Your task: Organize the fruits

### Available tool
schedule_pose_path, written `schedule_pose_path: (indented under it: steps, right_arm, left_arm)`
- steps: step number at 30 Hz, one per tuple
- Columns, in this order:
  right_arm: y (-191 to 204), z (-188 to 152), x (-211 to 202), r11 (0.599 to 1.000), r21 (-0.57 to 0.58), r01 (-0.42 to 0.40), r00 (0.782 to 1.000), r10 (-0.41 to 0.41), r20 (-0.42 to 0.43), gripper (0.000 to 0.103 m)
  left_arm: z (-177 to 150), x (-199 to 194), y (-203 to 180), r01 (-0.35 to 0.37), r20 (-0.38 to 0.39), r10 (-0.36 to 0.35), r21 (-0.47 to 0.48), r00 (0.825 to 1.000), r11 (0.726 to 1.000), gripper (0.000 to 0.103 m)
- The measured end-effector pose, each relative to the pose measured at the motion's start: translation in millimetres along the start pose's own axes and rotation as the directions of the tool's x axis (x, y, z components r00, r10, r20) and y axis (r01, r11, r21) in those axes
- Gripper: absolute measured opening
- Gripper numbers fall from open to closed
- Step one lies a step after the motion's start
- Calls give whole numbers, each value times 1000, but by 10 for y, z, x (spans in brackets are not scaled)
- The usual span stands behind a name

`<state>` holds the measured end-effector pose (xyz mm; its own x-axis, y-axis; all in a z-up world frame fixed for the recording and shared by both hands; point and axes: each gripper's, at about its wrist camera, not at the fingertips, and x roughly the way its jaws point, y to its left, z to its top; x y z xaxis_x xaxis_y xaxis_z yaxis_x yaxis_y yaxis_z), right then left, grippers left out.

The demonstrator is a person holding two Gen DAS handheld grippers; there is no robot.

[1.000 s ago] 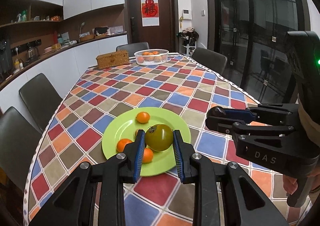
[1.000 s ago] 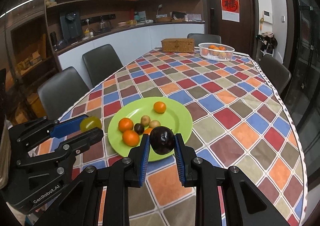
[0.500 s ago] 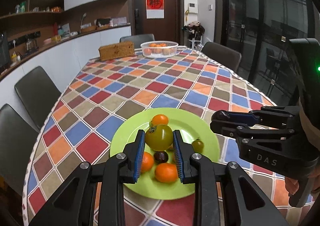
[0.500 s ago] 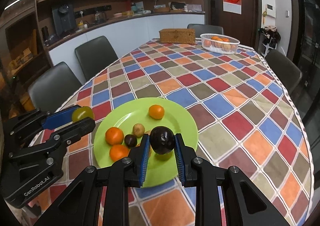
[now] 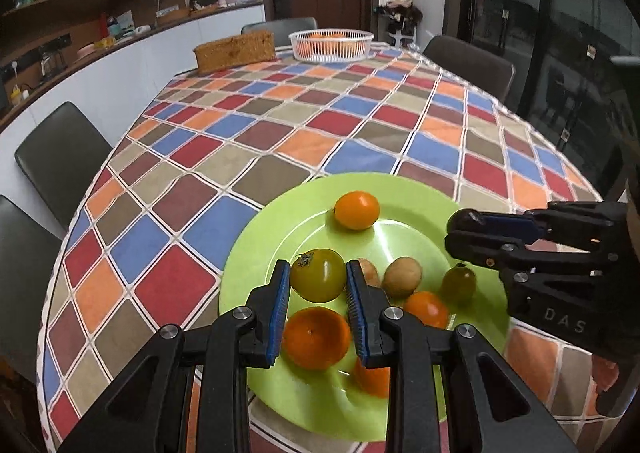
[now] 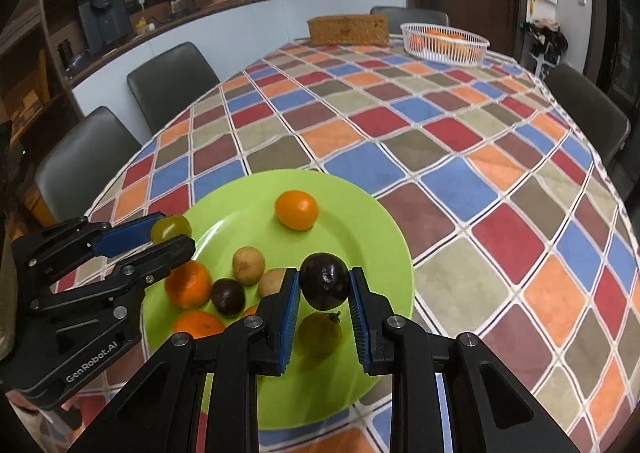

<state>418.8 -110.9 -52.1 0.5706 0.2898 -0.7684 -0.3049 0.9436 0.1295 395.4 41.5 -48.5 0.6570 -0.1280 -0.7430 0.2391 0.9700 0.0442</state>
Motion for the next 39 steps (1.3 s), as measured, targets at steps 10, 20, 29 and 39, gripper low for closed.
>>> schedule_pose_path:
  steps: [10,20,29,39]
  right_arm:
    - [-16,-34,12,1000,-6,28,1000,-28,2,37]
    - [6,-185,-482,999,-3,45,996,-45,81,46]
    - [50,-412,-1102,997,17,71,983,-72,166,51]
    - [165,-872,-1746,998,28,57,969,-62,237,55]
  left_arm:
    - [-31,-19,-22,17,-16,-17,-15,1000,1000,40]
    - [-103,-553,-167,6,39,-5,-26,999,1000,47]
    - [-248,-1281,-334,-24,156,30,-45,987,999,62]
    - [-595,-1913,-598,-81,271,88,-34,959,996,77]
